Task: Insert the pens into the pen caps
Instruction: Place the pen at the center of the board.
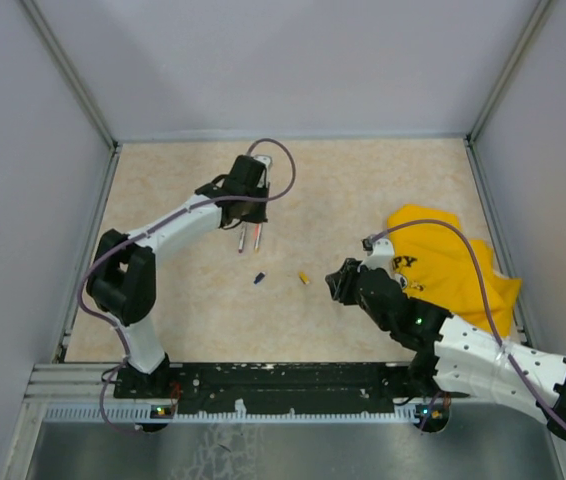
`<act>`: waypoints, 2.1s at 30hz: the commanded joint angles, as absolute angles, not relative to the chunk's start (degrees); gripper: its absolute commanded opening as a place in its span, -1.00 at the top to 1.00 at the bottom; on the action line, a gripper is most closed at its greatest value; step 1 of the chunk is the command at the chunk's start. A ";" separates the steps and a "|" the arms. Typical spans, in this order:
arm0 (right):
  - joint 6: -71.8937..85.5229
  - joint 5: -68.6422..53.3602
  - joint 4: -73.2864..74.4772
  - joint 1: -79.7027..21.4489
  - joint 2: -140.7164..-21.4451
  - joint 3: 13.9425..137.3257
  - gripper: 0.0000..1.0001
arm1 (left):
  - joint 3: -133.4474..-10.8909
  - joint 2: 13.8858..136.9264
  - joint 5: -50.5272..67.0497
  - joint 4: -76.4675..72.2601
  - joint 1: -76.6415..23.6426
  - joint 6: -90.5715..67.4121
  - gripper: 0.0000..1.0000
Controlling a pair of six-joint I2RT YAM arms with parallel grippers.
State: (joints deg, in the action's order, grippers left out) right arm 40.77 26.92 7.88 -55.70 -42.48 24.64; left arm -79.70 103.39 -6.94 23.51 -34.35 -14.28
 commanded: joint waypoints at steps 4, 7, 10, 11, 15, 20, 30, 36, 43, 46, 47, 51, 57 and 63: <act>41.22 28.93 7.49 -55.83 -42.64 25.11 0.29 | -77.16 101.95 -7.19 28.35 -25.88 -12.01 1.00; 41.22 28.92 7.11 -55.82 -42.50 24.59 0.30 | -76.80 103.49 -7.22 29.54 -23.93 -11.04 1.00; 41.13 29.15 7.19 -55.83 -42.37 24.12 0.30 | -77.29 105.37 -7.47 30.04 -22.73 -11.00 1.00; 41.22 29.19 7.21 -55.81 -42.24 23.97 0.30 | -77.45 105.98 -7.20 29.79 -22.56 -10.94 1.00; 41.40 29.02 7.43 -55.81 -41.48 23.03 0.30 | -79.73 109.11 -7.92 30.06 -22.24 -10.87 1.00; 41.36 29.09 7.52 -55.83 -39.94 22.06 0.30 | -81.55 112.23 -9.96 31.01 -21.71 -10.46 0.89; 40.84 28.44 7.78 -55.68 -39.07 21.87 0.31 | -81.27 114.35 -10.84 30.34 -21.44 -9.81 0.72; 40.99 28.32 7.78 -55.65 -38.91 21.88 0.31 | -81.39 115.64 -10.52 29.99 -21.09 -9.67 0.51; 41.14 29.13 9.02 -55.65 -38.48 22.27 0.31 | -81.63 115.22 -10.61 31.01 -21.01 -9.79 0.35; 41.22 29.80 9.41 -55.64 -38.07 22.44 0.31 | -81.36 113.10 -10.55 31.55 -21.00 -9.95 0.30; 41.31 30.18 9.67 -55.64 -38.12 22.60 0.31 | -81.23 112.04 -10.55 31.62 -21.01 -9.93 0.28; 41.31 31.71 11.21 -55.65 -39.25 23.83 0.31 | -81.21 107.23 -9.92 31.18 -20.96 -9.33 0.22; 40.61 35.21 18.27 -55.16 -44.85 29.74 0.27 | -79.57 98.84 -6.30 28.60 -20.96 -7.75 0.14; 37.71 34.23 25.37 -52.74 -51.59 36.32 0.25 | -71.32 89.56 -2.85 20.42 -21.01 -6.36 0.08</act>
State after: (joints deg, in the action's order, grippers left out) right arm 39.88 32.34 20.67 -54.39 -48.49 30.65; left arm -76.38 93.82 -6.35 26.28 -21.30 -8.16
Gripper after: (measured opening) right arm 0.369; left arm 0.449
